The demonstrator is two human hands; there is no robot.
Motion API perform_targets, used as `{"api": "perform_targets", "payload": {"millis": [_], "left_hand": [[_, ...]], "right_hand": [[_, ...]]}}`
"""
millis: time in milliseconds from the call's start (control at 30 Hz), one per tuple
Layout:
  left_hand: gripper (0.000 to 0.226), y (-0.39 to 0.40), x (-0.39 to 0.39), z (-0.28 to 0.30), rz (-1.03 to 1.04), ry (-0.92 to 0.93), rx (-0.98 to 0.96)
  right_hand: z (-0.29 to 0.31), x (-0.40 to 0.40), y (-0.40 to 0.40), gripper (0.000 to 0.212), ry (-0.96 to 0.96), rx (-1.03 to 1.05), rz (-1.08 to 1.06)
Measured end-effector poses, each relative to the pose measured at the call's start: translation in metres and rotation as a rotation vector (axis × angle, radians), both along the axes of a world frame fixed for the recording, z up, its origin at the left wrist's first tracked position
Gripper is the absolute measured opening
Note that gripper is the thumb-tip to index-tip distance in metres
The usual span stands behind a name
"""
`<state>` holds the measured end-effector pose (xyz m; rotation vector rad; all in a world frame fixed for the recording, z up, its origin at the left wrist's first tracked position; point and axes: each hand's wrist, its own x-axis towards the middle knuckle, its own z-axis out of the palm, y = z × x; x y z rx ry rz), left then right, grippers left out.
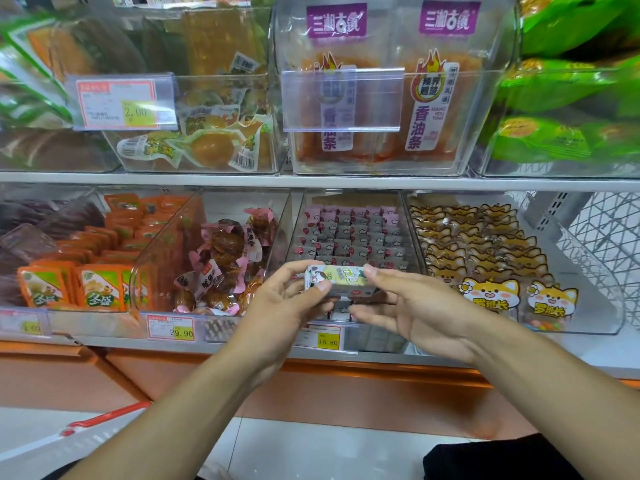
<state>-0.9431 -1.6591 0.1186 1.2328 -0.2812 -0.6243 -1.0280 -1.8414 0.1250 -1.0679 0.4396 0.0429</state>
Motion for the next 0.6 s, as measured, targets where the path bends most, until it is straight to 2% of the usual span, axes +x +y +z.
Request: {"api": "perform_targets", "payload": {"millis": [133, 233, 267, 367, 400, 500, 600], "left_hand": [[0.032, -0.002, -0.001, -0.001, 0.002, -0.151, 0.065], [0.041, -0.006, 0.003, -0.008, 0.076, -0.395, 0.27], [0.045, -0.007, 0.004, -0.011, 0.091, -0.504, 0.355], [0.054, -0.01, 0.004, -0.022, 0.067, -0.867, 0.607], [0.055, -0.011, 0.004, -0.025, 0.047, -0.971, 0.677], [0.056, -0.013, 0.004, -0.033, -0.01, -1.182, 0.808], [0.06, -0.015, 0.005, -0.038, -0.036, -1.309, 0.91]], "right_hand": [[0.002, 0.006, 0.0, 0.043, -0.033, 0.028, -0.103], [0.006, 0.016, -0.009, 0.034, -0.09, -0.067, -0.286], [0.007, 0.021, -0.013, 0.03, -0.105, -0.211, -0.35], [0.008, 0.04, -0.026, 0.027, -0.117, -0.828, -0.501], [0.007, 0.048, -0.028, 0.028, -0.137, -0.945, -0.525], [0.001, 0.073, -0.034, 0.028, -0.201, -1.132, -0.539], [-0.003, 0.093, -0.033, 0.03, -0.173, -1.315, -0.457]]}}
